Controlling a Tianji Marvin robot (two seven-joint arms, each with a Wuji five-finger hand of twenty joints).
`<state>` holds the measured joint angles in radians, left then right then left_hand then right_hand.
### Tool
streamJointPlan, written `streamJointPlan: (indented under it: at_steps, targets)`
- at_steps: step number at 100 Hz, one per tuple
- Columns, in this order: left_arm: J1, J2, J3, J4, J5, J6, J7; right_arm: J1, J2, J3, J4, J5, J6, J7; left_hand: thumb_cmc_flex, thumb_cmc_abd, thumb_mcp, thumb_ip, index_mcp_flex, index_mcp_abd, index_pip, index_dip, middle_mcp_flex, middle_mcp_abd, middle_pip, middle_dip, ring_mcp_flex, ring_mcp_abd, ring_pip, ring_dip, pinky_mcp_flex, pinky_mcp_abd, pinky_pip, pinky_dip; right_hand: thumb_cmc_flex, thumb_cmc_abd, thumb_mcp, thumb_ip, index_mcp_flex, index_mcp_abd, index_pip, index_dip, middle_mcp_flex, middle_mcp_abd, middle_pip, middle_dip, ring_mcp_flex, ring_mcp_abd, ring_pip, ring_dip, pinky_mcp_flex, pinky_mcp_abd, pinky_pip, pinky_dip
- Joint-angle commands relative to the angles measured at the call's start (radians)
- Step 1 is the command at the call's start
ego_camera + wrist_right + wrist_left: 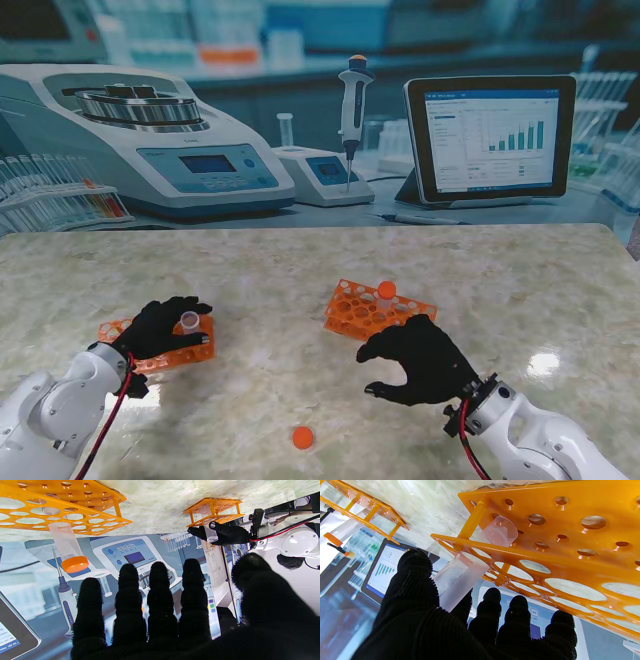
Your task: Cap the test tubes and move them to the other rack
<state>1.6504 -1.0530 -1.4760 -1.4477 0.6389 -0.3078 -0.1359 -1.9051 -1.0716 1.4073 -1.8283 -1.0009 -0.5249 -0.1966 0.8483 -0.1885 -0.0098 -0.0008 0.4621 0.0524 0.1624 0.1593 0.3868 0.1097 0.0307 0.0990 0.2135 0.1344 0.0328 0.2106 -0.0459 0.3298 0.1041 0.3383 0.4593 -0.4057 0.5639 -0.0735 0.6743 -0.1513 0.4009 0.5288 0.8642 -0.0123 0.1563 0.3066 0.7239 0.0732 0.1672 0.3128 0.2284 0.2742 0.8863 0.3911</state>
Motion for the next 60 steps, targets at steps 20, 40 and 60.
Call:
streamJointPlan:
  at_steps: [20, 40, 60]
  targets:
    - [-0.013, -0.005, 0.019, 0.035, -0.007, 0.015, -0.001, -0.003, 0.000, -0.007, 0.001, 0.004, 0.000, 0.008, 0.055, 0.069, 0.021, -0.015, 0.018, -0.025, -0.009, -0.012, -0.038, -0.045, -0.009, -0.016, -0.051, -0.047, -0.016, -0.010, -0.030, -0.049, -0.070, -0.031, 0.004, 0.038, -0.014, 0.024, -0.018, 0.009, -0.010, -0.005, 0.018, -0.025, -0.002, 0.003, -0.011, -0.009, -0.009, 0.001, -0.018, 0.038, -0.012, -0.004]
    - [-0.023, -0.010, 0.030, 0.056, -0.026, 0.017, 0.013, -0.003, 0.000, -0.009, 0.000, 0.007, 0.001, 0.013, 0.113, 0.152, 0.006, -0.020, 0.071, -0.114, 0.049, 0.014, -0.031, -0.095, 0.014, -0.002, -0.047, -0.066, -0.013, -0.009, -0.031, -0.062, -0.075, -0.037, 0.004, 0.039, -0.015, 0.024, -0.017, 0.008, -0.010, -0.005, 0.018, -0.026, -0.001, 0.004, -0.009, -0.008, -0.008, 0.001, -0.017, 0.037, -0.011, -0.003]
    - [-0.028, -0.014, 0.034, 0.070, -0.040, 0.014, 0.028, -0.001, 0.000, -0.011, 0.000, 0.010, 0.002, 0.016, 0.184, 0.206, -0.007, -0.033, 0.140, -0.190, 0.113, 0.066, -0.018, -0.151, 0.036, 0.012, -0.035, -0.078, -0.010, -0.006, -0.029, -0.067, -0.079, -0.043, 0.004, 0.043, -0.016, 0.024, -0.017, 0.008, -0.010, -0.005, 0.019, -0.028, -0.001, 0.004, -0.009, -0.008, -0.008, 0.001, -0.018, 0.037, -0.012, -0.003]
